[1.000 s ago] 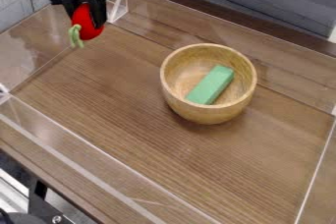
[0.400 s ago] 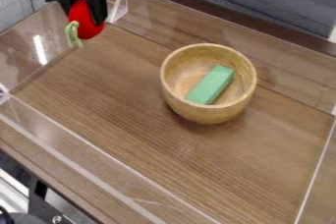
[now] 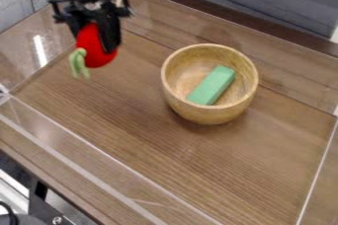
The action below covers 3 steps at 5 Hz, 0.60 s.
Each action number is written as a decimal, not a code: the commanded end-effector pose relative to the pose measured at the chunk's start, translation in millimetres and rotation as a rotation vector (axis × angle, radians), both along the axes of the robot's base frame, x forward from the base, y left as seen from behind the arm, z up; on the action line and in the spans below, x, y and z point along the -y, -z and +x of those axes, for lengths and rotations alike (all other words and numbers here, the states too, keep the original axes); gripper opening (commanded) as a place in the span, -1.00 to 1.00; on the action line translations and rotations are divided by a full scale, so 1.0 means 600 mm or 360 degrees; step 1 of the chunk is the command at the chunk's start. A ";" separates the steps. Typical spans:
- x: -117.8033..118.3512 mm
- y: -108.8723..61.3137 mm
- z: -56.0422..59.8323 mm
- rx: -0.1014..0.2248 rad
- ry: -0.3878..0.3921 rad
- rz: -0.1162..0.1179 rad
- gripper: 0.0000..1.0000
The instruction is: Move the red object to the right side of the table
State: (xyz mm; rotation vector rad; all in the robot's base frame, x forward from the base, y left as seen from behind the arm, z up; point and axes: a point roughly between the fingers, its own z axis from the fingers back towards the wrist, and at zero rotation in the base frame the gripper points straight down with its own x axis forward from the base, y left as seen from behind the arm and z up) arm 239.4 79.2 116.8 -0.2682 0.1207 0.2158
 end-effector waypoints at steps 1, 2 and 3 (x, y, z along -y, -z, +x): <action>0.027 -0.021 0.008 0.0074 0.0086 0.0032 -1.00; 0.042 -0.011 0.009 0.0054 0.0092 0.0039 -1.00; 0.065 0.010 0.000 0.0028 0.0052 0.0040 -1.00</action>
